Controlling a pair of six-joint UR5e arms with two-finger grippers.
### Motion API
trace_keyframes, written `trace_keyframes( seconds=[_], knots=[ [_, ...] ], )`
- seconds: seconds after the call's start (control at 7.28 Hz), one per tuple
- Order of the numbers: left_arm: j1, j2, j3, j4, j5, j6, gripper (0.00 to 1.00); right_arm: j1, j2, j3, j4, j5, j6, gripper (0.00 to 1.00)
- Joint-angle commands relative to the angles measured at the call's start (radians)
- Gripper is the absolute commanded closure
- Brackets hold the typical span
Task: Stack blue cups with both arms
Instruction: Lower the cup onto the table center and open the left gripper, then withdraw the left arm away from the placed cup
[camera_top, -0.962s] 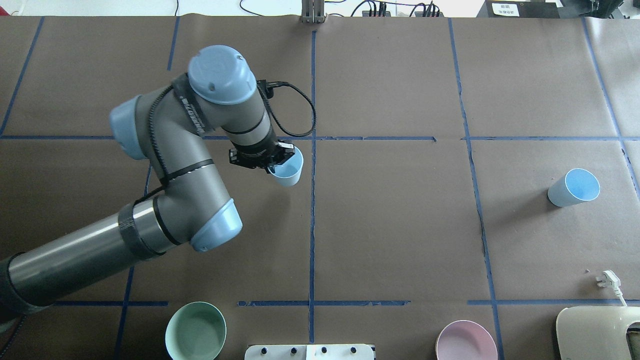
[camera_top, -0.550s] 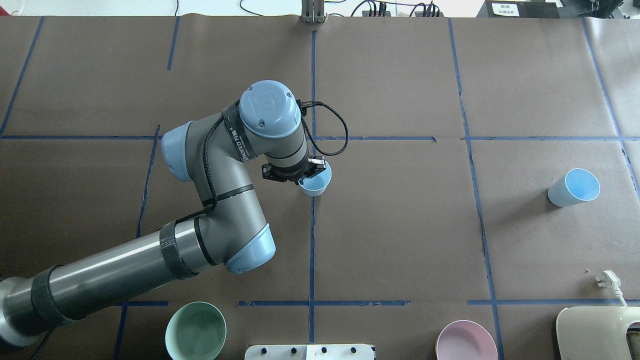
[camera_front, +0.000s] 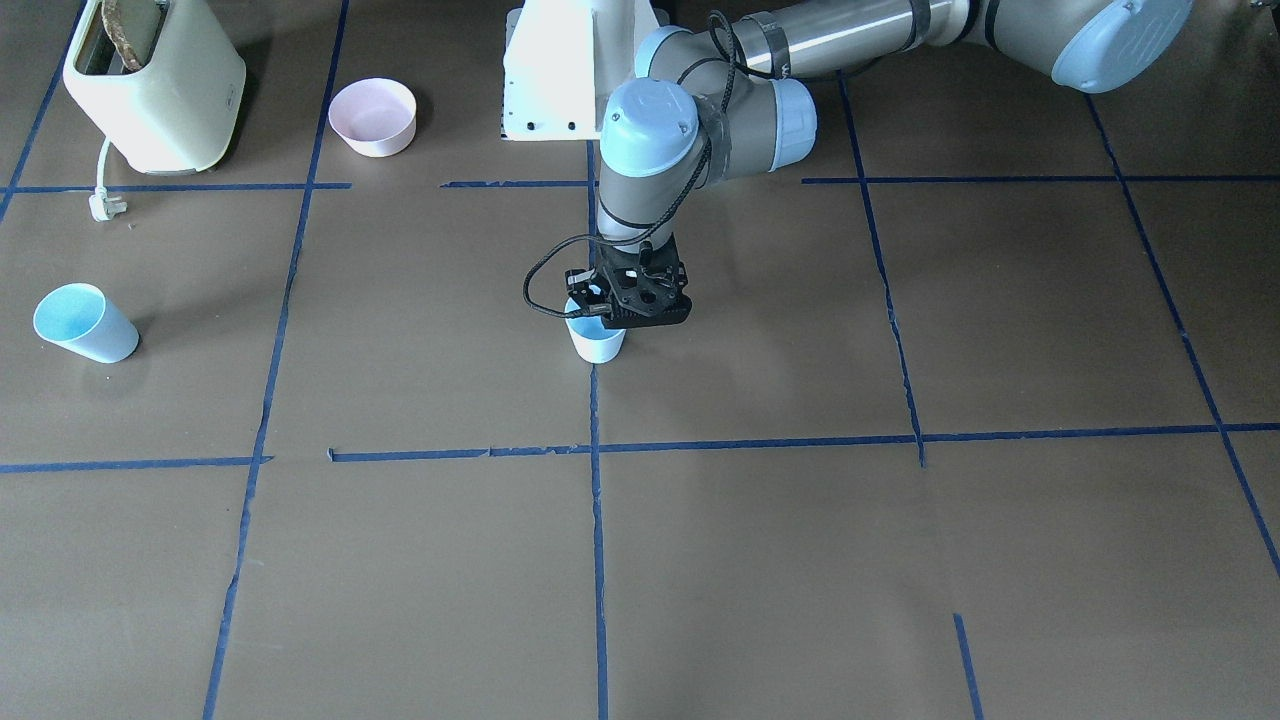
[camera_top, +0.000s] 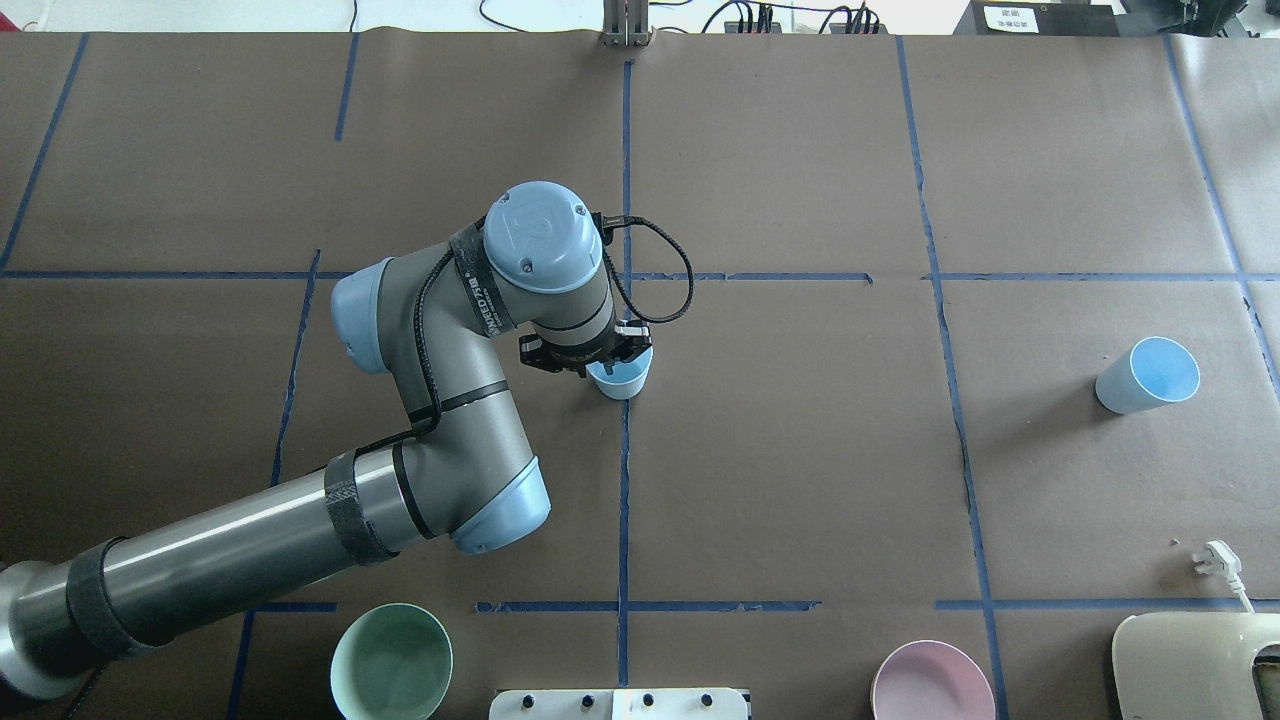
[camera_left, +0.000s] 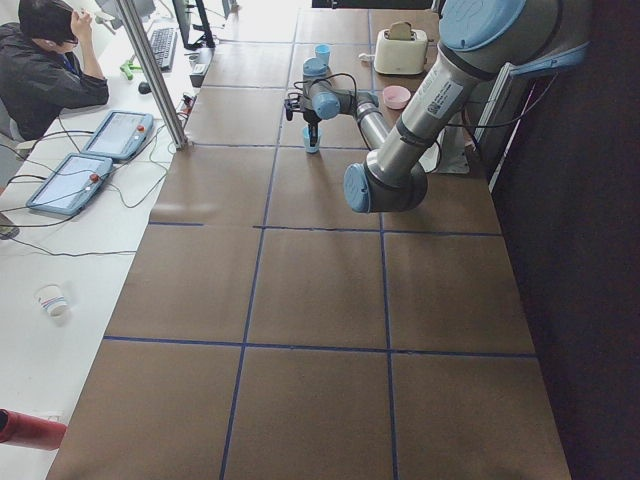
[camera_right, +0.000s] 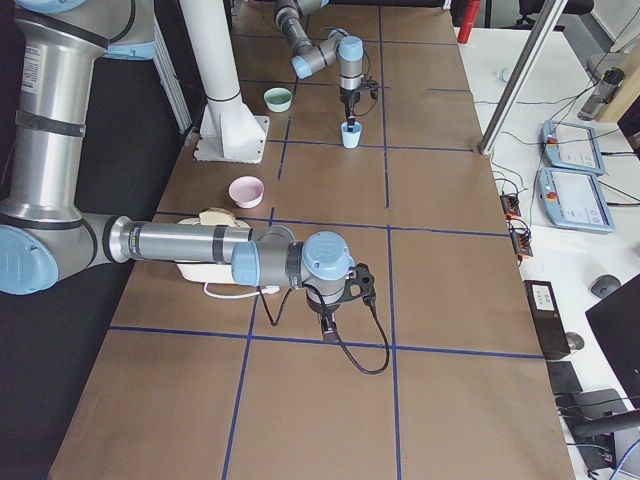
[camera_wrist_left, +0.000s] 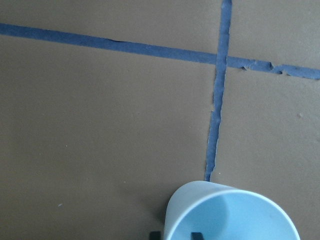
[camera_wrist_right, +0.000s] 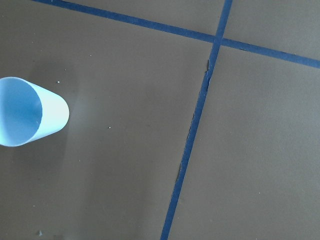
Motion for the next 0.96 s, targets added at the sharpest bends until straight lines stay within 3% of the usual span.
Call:
trace_keyframes(
  seconds=[0.0, 0.27, 0.55, 0.82],
  knots=[
    [-0.037, 0.011, -0.072, 0.056, -0.011, 0.048, 0.00, 0.000, 0.038, 0.010, 0.007, 0.004, -0.001, 0.00],
    [-0.145, 0.110, -0.283, 0.239, -0.147, 0.226, 0.00, -0.003, 0.072, 0.007, 0.002, 0.004, 0.004, 0.00],
    [-0.286, 0.337, -0.480, 0.283, -0.223, 0.487, 0.00, -0.009, 0.075, 0.007, 0.003, 0.003, 0.037, 0.00],
    [-0.519, 0.584, -0.534, 0.283, -0.354, 0.878, 0.00, -0.023, 0.116, 0.007, 0.002, 0.006, 0.155, 0.00]
  ],
)
